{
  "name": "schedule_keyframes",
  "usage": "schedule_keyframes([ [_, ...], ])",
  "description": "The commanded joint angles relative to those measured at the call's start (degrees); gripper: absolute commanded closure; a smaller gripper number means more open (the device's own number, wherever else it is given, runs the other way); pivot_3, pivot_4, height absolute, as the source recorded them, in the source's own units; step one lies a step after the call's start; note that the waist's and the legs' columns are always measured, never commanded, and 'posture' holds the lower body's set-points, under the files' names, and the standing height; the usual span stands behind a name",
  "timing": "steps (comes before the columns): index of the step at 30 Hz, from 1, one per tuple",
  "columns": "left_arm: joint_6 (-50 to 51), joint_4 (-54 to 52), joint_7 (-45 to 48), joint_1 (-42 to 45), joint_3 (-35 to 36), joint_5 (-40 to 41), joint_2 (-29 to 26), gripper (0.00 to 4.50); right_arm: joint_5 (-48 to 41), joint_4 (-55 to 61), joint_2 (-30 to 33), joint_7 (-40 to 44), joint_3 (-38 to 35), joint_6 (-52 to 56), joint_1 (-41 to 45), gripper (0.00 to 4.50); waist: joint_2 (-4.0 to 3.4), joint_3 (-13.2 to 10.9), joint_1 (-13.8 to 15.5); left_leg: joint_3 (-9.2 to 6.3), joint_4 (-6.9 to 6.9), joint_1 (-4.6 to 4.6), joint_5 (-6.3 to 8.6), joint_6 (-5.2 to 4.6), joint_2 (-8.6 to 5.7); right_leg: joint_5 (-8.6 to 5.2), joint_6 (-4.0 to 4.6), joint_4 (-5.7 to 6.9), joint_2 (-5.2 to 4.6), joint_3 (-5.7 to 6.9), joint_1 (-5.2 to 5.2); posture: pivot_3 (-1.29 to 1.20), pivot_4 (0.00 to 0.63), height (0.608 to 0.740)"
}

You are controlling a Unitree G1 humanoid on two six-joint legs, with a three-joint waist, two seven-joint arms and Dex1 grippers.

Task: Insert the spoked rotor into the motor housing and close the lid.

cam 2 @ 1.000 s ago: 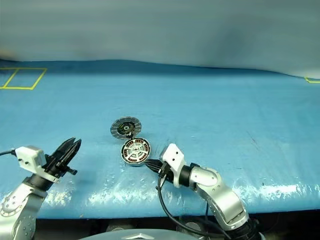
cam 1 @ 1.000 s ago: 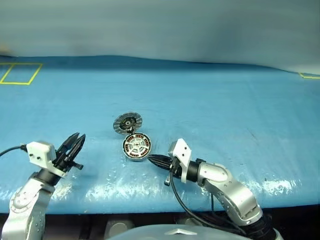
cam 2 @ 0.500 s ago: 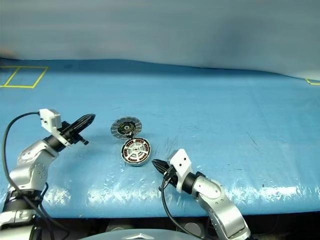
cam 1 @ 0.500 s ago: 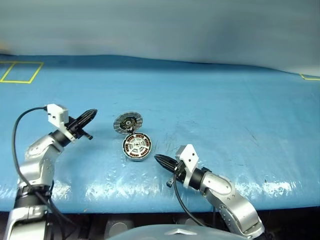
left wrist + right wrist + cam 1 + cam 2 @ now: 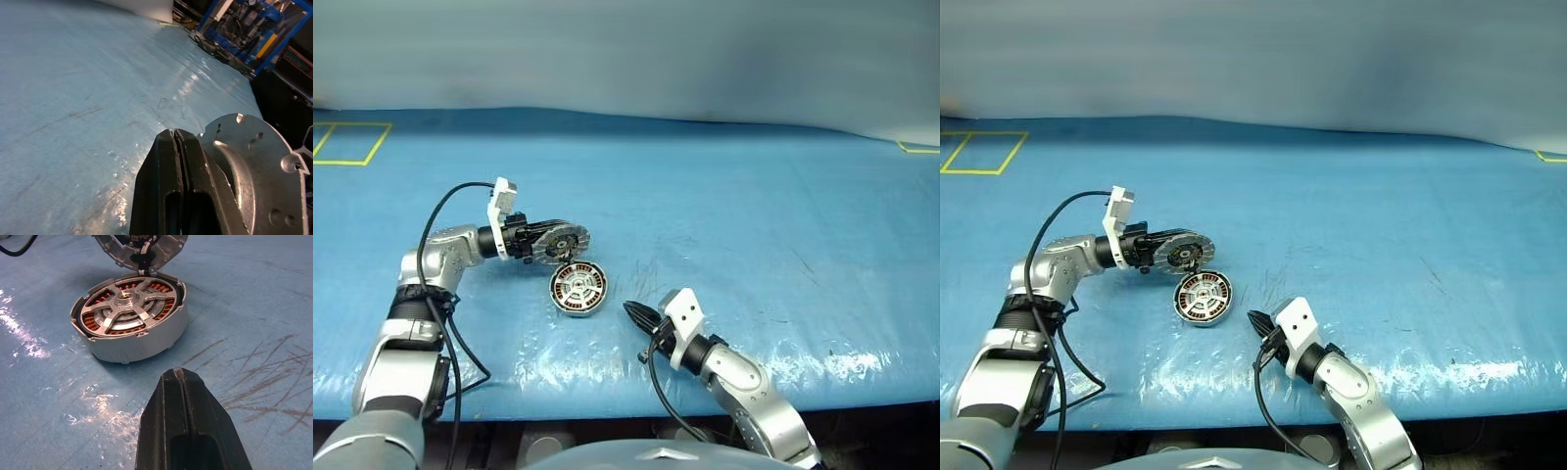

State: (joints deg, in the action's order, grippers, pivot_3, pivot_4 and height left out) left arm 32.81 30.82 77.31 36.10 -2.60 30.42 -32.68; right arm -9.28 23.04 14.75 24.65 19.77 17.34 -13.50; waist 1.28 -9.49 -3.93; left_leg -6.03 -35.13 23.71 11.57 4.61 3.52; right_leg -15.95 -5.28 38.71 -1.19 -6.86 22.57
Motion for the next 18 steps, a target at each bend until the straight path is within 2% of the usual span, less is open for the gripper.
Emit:
schedule_keyframes([
  [1,2.6,-3.2,3.3,0.6,-1.4,-0.1,-0.1,4.46,0.3,0.8,-0.6,-0.9,-0.6,-1.2,-0.5,4.5,-0.01,0.0,0.0,0.0,0.0,0.0,0.0,0.0,0.0,0.0,0.0,0.0,0.0,0.0,0.0,0.0,0.15,0.74],
  [13,1.9,-9.1,1.4,-5.1,-8.3,-6.3,1.5,4.46,0.9,-0.9,-1.7,-2.0,-1.3,-1.0,1.5,4.5,-0.01,0.0,0.2,0.0,-0.04,-0.02,0.0,0.0,0.01,0.0,0.01,0.04,0.0,-0.01,-0.01,0.0,0.15,0.74],
  [18,0.6,-11.5,-1.5,-8.2,-5.5,-5.5,2.6,4.46,0.6,-0.2,-1.7,-2.1,-1.6,-0.8,1.8,4.5,-0.05,0.0,0.4,-0.01,-0.06,-0.06,0.0,0.0,0.0,-0.01,0.01,0.04,-0.01,-0.01,-0.06,0.0,0.15,0.74],
])
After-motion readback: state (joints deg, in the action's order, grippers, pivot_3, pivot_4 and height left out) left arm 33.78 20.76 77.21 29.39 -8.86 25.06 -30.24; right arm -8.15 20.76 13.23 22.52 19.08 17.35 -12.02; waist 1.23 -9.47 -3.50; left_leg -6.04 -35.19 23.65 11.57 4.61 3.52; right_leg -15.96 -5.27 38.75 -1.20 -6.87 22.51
